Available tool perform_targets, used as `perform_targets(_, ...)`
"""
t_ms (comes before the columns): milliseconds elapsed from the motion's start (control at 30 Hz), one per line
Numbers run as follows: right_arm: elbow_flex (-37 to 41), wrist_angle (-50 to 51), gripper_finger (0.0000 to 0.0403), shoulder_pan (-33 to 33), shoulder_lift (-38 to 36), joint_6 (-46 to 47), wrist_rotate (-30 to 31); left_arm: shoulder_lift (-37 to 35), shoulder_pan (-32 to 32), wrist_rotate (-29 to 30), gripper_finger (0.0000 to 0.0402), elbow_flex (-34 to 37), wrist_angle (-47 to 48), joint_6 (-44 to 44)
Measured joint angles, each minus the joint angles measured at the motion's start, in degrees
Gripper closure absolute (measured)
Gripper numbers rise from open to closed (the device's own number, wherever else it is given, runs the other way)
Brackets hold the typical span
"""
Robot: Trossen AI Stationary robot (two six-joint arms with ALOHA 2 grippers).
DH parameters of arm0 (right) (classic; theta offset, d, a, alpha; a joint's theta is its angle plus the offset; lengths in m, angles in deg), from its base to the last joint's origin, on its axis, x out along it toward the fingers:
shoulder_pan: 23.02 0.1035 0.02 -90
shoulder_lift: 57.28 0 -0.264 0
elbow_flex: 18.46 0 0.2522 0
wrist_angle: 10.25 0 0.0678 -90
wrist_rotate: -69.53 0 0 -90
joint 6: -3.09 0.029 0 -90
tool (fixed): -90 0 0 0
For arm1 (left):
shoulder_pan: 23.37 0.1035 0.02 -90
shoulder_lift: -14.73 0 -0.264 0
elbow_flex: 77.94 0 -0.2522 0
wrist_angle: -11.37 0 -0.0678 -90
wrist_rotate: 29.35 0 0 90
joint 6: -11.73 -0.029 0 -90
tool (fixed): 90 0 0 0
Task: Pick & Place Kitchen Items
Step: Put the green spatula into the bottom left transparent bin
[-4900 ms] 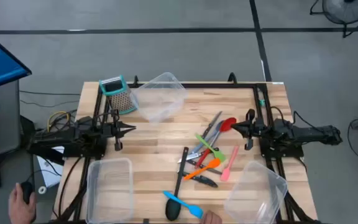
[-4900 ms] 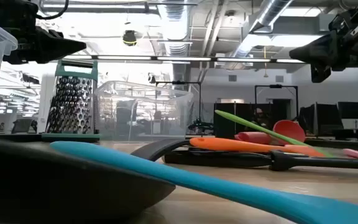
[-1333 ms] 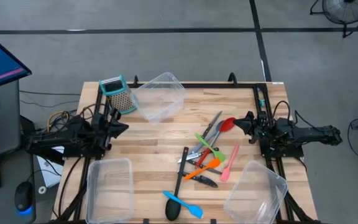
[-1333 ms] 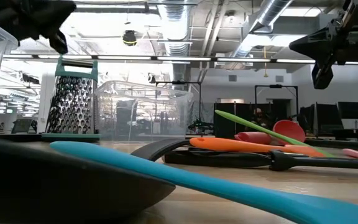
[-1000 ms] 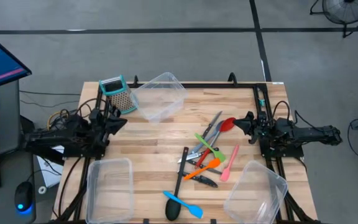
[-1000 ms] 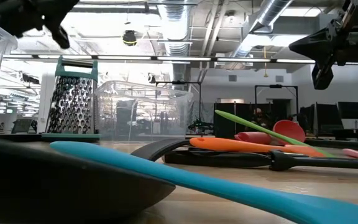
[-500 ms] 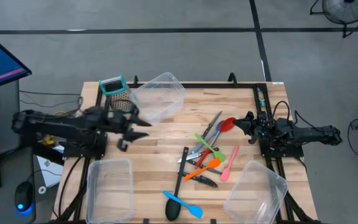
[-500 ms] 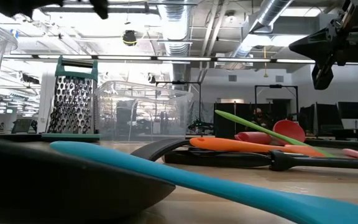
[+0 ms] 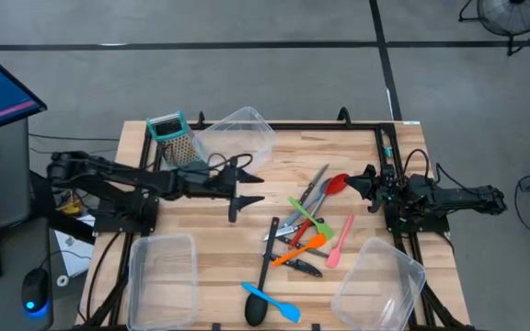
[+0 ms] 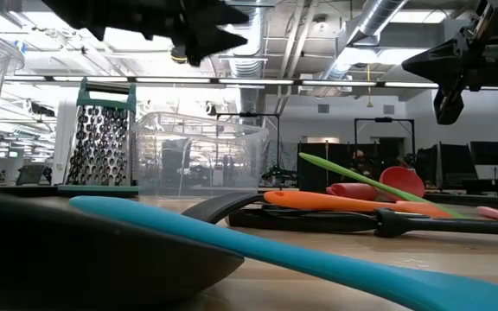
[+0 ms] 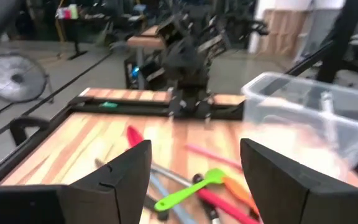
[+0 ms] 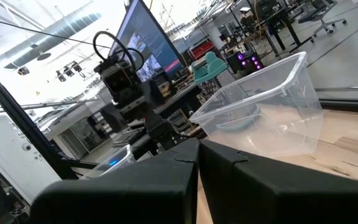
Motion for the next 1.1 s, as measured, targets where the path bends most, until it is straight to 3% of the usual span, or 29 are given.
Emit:
perform_targets(500,0.0,0.5,0.0393,0.0,0.0,0.0,0.0,9.8,-1.7,6.6,0.017,-0.2,-5.9,-0.2)
perform_targets(1100,0.0,1.3,0.0393,0.0,0.0,-0.6,0.0,10.7,-1.7,6.9,0.0169,-4.4,-6.6,-2.1)
